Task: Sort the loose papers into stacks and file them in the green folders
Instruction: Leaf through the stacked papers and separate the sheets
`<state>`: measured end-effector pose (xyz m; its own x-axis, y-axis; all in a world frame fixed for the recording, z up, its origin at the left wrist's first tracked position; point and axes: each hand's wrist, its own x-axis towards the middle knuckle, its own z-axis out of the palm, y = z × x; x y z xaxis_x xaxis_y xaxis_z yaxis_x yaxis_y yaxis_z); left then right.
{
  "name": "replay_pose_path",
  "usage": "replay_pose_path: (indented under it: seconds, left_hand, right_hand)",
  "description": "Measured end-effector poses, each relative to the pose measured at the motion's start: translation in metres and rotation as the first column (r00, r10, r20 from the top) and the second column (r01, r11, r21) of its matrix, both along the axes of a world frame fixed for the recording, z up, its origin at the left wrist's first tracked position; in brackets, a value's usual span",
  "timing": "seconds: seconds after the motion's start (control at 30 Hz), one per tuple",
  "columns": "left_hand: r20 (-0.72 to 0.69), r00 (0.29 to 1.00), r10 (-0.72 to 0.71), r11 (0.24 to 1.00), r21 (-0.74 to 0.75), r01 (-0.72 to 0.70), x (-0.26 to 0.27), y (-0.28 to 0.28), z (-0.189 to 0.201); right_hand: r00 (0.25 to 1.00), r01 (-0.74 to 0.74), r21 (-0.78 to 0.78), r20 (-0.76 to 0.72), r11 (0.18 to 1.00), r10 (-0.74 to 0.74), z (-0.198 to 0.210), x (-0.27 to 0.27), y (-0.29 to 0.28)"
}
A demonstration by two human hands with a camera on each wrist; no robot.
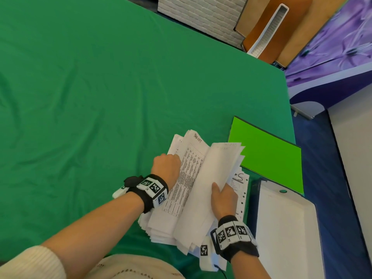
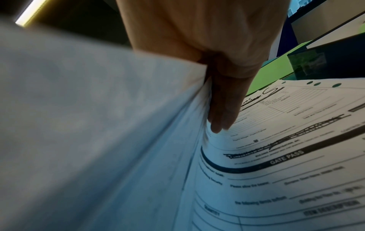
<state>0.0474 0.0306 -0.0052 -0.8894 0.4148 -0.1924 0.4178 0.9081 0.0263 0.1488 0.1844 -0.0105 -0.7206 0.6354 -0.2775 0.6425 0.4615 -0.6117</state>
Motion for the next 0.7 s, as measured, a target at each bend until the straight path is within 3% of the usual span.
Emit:
replay_pose_path:
  seconds: [0.2, 0.33, 0.43, 0.5, 0.57, 0.6, 0.63, 0.67, 0.7]
  left_hand:
    - [0.025, 1.000, -0.017, 0.999, 0.044, 0.016, 0.008, 0.014, 0.009]
    - [0.164, 0.986, 0.028, 0.947, 0.311, -0.078, 0.008, 0.019, 0.002]
    - [0.275, 0.958, 0.079, 0.819, 0.530, -0.219, 0.008, 0.022, -0.005]
    - [0.433, 0.901, 0.024, 0.679, 0.655, -0.333, 0.009, 0.026, -0.012]
    - [0.638, 0.753, -0.159, 0.526, 0.701, -0.483, 0.012, 0.033, -0.015]
    - [0.703, 0.670, -0.239, 0.484, 0.684, -0.545, 0.014, 0.035, -0.015]
    - [0.741, 0.607, -0.287, 0.479, 0.660, -0.579, 0.015, 0.036, -0.015]
    - [0.754, 0.588, -0.293, 0.499, 0.645, -0.578, 0.016, 0.035, -0.016]
    - [0.744, 0.620, -0.250, 0.540, 0.638, -0.549, 0.015, 0.032, -0.017]
  right_hand:
    - [1.000, 0.003, -0.010, -0.007, 1.000, -0.003, 0.001, -0.001, -0.004]
    - [1.000, 0.004, -0.013, -0.013, 1.000, -0.005, 0.002, 0.000, -0.003]
    - [1.000, -0.004, -0.031, -0.030, 1.000, 0.003, 0.002, 0.000, -0.004]
    - [0.998, 0.008, -0.078, -0.061, 0.997, -0.013, 0.001, 0.000, -0.007]
    - [0.997, 0.004, -0.082, -0.075, 0.997, -0.010, 0.001, -0.001, -0.010]
    - [0.997, -0.006, -0.072, -0.076, 0.997, 0.000, 0.001, -0.001, -0.010]
    - [0.997, -0.021, -0.057, -0.072, 0.998, 0.017, 0.000, -0.001, -0.009]
    - [0.998, -0.039, -0.036, -0.060, 0.999, 0.037, -0.001, -0.001, -0.008]
    - [0.998, -0.052, -0.005, -0.038, 0.999, 0.052, -0.003, -0.001, -0.006]
